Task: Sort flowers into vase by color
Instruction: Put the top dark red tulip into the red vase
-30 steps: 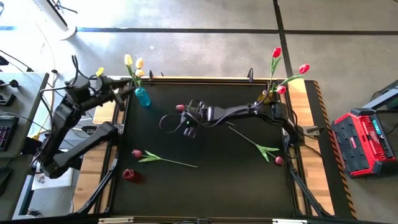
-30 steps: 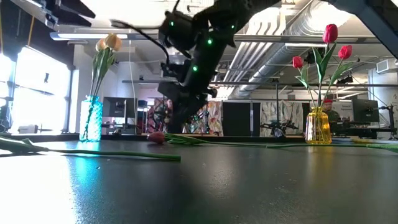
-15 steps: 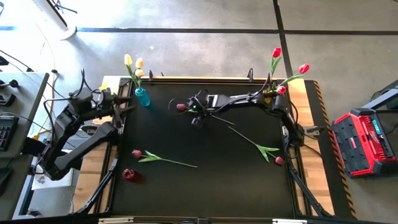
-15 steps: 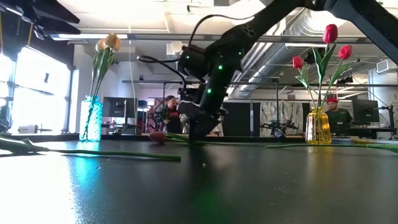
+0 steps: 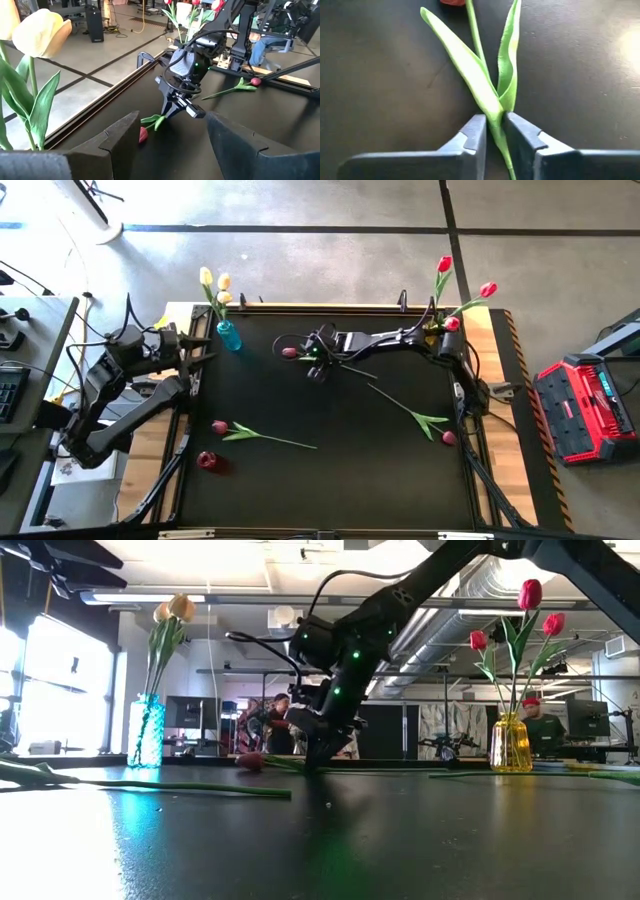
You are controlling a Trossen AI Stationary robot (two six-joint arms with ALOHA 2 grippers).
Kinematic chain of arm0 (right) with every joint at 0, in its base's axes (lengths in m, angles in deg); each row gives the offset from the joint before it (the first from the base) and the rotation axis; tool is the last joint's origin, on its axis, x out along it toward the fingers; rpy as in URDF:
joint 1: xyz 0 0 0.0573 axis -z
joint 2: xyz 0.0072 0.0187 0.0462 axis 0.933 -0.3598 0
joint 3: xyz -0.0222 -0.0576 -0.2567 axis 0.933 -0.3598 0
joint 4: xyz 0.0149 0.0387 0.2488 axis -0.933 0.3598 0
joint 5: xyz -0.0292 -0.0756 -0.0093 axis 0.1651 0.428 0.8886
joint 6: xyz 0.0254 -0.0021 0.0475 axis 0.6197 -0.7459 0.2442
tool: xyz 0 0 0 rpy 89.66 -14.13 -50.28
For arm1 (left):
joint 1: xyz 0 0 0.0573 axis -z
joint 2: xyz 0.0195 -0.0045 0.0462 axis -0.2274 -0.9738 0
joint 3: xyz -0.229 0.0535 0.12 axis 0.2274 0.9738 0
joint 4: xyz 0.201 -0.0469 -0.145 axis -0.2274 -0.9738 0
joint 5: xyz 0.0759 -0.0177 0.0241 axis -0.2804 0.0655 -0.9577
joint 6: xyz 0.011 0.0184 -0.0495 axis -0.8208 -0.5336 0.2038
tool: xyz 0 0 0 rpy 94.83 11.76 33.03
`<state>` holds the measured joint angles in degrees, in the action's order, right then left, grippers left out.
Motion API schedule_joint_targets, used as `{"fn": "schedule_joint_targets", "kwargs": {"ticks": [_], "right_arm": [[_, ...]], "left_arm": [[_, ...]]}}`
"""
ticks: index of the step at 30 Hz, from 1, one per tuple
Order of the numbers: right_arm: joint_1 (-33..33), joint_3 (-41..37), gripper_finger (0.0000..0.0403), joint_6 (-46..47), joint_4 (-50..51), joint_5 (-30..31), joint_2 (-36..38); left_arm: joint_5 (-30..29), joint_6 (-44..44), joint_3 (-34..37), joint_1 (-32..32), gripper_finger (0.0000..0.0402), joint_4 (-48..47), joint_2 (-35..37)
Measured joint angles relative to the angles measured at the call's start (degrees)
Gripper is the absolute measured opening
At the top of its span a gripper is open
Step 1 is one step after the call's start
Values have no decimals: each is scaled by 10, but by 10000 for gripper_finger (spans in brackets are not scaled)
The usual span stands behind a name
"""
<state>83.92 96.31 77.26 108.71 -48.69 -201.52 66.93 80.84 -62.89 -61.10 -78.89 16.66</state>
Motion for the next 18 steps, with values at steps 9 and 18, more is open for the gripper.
{"fn": "schedule_joint_targets", "kwargs": {"ticks": [9,18], "right_arm": [[0,-2,70,-20,4,23,12],[2,-2,165,-35,29,61,34]], "left_arm": [[0,0,0,14,216,-1,0],[0,1,0,29,216,-2,0]]}}
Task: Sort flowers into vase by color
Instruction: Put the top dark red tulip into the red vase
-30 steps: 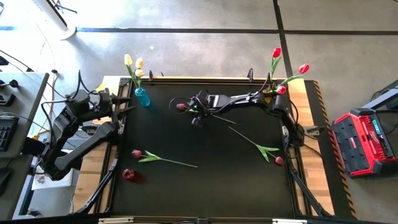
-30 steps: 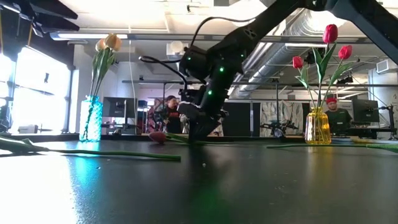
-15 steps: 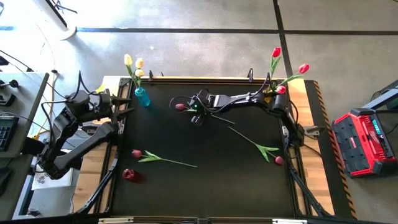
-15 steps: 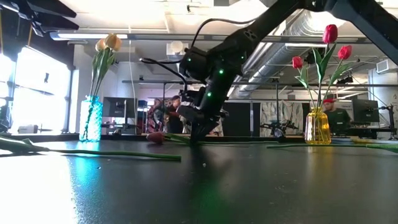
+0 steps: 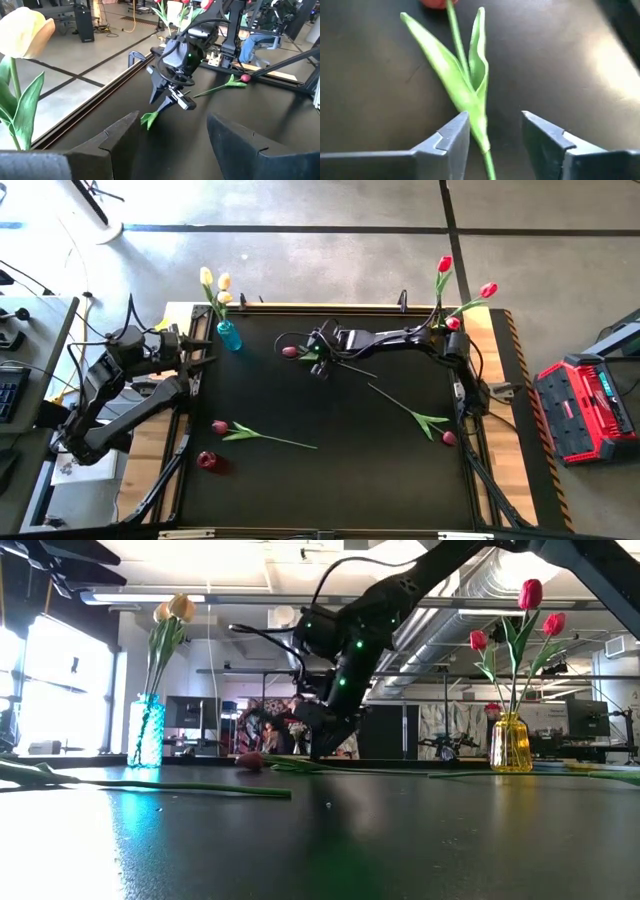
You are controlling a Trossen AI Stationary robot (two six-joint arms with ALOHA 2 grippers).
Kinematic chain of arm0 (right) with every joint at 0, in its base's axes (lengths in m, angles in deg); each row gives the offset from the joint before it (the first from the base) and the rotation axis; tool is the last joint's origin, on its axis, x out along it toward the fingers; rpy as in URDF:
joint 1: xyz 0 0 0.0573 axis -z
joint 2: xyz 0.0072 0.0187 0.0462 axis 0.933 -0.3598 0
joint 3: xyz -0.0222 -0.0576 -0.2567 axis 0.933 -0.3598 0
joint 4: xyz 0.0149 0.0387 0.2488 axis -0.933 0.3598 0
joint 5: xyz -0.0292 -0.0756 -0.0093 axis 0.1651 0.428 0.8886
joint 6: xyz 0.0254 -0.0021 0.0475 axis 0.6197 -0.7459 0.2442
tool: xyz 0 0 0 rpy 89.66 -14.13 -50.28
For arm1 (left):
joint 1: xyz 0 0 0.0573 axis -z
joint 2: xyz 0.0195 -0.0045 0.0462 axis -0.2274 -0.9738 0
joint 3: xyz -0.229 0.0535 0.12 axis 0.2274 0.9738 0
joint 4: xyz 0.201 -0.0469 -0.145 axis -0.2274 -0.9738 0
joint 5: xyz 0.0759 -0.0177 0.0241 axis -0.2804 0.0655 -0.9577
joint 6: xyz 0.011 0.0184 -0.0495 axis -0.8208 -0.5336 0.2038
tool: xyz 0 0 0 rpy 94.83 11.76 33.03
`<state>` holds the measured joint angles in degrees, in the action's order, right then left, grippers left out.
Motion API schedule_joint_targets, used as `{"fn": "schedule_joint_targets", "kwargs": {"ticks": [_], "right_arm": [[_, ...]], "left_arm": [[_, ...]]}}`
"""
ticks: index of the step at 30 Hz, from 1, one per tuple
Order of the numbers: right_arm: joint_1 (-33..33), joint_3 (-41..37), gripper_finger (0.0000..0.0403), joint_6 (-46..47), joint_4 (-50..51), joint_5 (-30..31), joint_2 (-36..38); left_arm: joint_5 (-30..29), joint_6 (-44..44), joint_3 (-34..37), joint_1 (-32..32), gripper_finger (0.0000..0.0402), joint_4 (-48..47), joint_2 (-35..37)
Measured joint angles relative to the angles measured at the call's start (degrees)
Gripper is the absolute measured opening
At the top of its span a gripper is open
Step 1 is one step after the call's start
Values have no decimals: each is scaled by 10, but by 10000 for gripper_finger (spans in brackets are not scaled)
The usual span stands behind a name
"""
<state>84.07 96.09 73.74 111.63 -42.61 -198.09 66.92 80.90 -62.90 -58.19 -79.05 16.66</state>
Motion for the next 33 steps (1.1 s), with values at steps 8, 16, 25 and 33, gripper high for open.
{"fn": "schedule_joint_targets", "kwargs": {"ticks": [8,16,25,33], "right_arm": [[5,-2,174,17,7,-28,-14],[11,-1,88,20,12,-35,-14],[9,-1,10,24,28,-37,-14],[-8,0,3,37,31,-39,6]], "left_arm": [[0,0,0,9,216,0,0],[-1,3,0,13,216,0,0],[-2,3,0,12,216,1,-1],[-8,3,0,12,216,2,-10]]}}
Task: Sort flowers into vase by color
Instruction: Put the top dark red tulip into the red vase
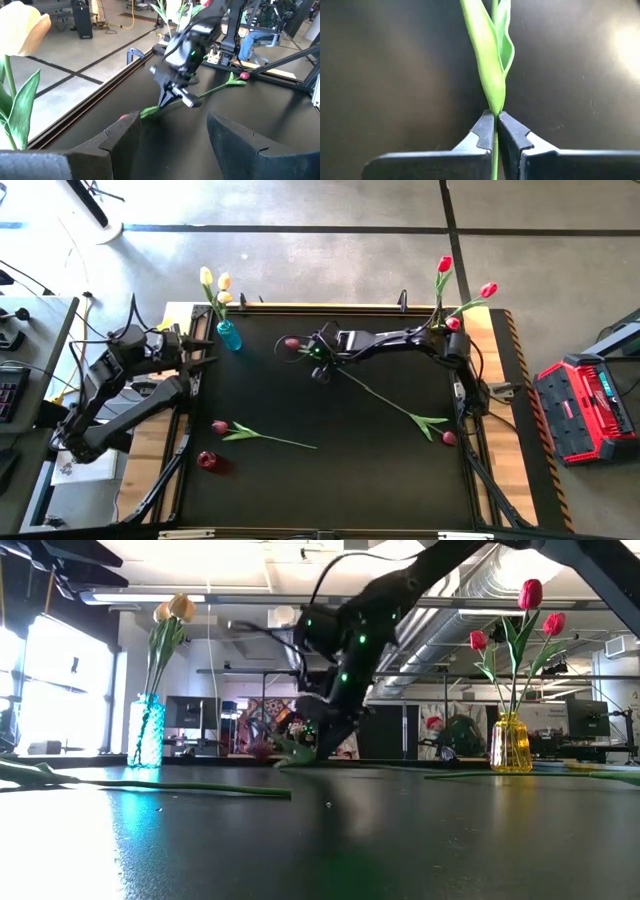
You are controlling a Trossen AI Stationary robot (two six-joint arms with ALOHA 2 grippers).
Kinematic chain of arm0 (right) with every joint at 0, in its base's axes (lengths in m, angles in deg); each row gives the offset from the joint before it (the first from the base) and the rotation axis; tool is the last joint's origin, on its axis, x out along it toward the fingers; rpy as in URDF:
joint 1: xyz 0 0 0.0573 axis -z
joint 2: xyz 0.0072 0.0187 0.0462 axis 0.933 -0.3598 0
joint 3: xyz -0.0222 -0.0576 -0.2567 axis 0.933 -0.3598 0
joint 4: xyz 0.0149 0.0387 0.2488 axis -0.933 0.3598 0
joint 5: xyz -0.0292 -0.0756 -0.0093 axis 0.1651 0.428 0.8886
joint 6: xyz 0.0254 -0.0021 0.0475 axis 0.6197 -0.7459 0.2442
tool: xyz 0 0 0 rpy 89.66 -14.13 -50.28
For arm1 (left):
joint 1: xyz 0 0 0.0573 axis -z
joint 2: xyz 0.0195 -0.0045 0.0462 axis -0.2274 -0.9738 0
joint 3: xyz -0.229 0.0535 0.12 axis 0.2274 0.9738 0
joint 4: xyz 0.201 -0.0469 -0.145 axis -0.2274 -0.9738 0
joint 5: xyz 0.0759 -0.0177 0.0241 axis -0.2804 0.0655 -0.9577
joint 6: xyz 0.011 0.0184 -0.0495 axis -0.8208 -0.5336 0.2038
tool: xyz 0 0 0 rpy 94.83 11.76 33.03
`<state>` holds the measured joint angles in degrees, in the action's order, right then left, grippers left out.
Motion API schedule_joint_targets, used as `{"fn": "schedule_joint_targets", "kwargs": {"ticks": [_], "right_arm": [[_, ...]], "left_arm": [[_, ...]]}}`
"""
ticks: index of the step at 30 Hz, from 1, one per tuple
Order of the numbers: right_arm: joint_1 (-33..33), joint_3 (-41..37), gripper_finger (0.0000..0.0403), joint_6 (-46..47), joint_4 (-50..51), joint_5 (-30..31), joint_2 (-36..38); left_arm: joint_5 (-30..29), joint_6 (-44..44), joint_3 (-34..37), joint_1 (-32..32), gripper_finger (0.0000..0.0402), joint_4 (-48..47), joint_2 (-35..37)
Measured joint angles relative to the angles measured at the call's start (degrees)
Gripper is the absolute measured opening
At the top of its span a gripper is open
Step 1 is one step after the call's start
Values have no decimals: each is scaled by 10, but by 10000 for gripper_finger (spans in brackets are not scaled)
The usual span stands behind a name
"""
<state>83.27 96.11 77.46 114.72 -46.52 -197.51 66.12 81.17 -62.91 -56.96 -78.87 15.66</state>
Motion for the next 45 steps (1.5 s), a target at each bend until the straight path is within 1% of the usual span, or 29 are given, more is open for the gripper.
{"fn": "schedule_joint_targets", "kwargs": {"ticks": [3,5,7,12,15,17,21,27,31,33,36,40,43,45], "right_arm": [[-8,0,1,10,1,0,21],[-17,0,1,12,1,0,35],[-26,0,1,10,-3,3,48],[-53,-3,1,9,-6,14,88],[-65,-18,0,9,-7,25,114],[-73,-44,0,13,-21,32,133],[-82,-143,0,33,-119,32,191],[-97,-319,0,68,-361,7,287],[-118,-393,0,74,-476,6,320],[-132,-415,0,76,-516,5,324],[-152,-436,0,77,-558,15,324],[-180,-441,0,73,-587,48,324],[-203,-441,0,61,-620,67,324],[-217,-441,0,51,-643,74,324]], "left_arm": [[0,1,0,0,216,0,-16],[0,30,2,0,216,5,-30],[9,59,18,1,216,28,-42],[36,85,68,14,216,92,-66],[38,91,90,27,216,126,-70],[38,99,98,38,216,138,-70],[37,105,99,59,216,148,-70],[16,111,99,89,216,205,-74],[3,111,101,118,216,244,-102],[2,111,107,136,216,265,-122],[1,111,129,168,216,341,-159],[-15,116,163,213,216,467,-212],[-37,111,177,243,216,531,-247],[-41,93,179,261,216,561,-268]]}}
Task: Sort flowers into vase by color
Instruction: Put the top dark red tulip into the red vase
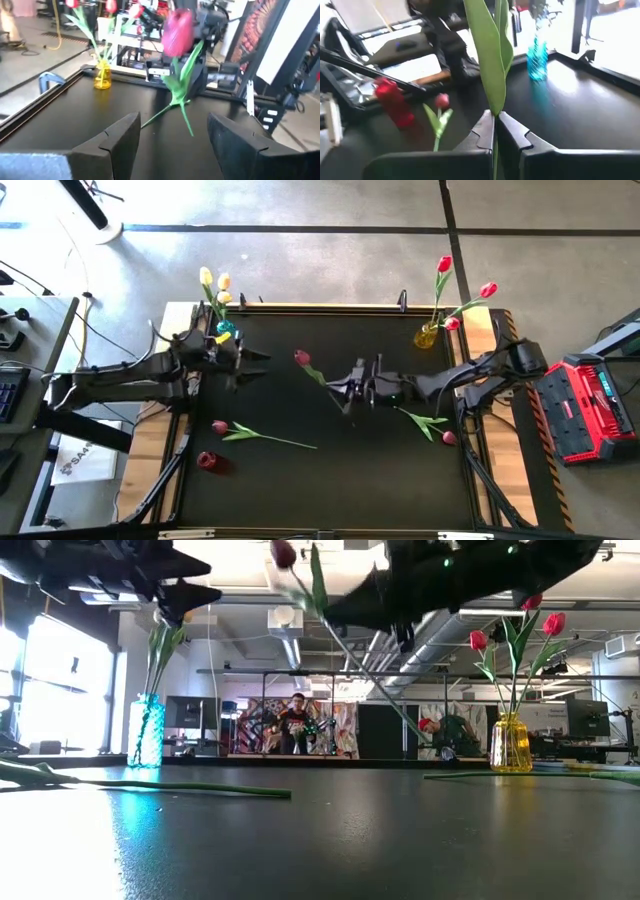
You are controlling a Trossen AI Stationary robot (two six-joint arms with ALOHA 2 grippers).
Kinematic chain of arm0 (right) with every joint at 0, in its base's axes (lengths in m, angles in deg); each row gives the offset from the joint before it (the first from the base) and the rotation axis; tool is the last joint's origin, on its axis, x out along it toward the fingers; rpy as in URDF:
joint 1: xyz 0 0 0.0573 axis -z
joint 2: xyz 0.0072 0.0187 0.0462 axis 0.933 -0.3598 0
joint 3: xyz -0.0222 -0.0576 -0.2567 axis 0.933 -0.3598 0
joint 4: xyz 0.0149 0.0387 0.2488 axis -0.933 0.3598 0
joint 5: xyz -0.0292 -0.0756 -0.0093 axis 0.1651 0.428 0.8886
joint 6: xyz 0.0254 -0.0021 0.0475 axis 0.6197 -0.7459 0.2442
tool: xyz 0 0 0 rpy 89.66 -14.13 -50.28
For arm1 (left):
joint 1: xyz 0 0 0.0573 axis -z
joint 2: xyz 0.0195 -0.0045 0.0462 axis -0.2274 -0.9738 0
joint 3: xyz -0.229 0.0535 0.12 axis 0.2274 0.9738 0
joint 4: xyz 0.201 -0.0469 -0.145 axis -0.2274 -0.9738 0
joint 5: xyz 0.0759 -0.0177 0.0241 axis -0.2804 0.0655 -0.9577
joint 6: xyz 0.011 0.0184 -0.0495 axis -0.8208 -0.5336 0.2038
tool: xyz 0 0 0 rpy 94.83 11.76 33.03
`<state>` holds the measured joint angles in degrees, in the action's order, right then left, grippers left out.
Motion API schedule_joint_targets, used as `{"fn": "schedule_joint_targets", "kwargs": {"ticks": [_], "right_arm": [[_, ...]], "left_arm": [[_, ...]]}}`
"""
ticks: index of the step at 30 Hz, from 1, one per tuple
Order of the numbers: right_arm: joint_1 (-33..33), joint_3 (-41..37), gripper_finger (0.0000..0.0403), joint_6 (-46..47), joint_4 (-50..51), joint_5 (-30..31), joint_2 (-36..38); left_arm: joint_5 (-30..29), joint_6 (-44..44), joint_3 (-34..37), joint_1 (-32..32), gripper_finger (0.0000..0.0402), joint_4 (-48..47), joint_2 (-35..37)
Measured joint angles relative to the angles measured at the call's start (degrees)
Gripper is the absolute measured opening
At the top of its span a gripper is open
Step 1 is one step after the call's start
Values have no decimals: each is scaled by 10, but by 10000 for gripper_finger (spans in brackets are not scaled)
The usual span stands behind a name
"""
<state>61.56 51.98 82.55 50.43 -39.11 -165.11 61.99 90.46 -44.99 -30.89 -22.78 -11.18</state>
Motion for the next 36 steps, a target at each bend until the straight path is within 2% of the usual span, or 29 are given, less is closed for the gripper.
{"fn": "schedule_joint_targets", "kwargs": {"ticks": [12,18,22,30,36], "right_arm": [[-52,0,0,-35,-118,27,-24],[-78,0,0,-82,-191,51,-61],[-92,0,0,-119,-250,59,-73],[-93,0,0,-144,-265,63,-77],[-93,0,0,-148,-265,68,-77]], "left_arm": [[-28,-76,0,117,216,198,-131],[-62,-86,0,138,216,255,-192],[-60,-85,0,139,216,290,-229],[-56,-113,-5,172,212,411,-306],[-56,-113,-51,200,197,416,-377]]}}
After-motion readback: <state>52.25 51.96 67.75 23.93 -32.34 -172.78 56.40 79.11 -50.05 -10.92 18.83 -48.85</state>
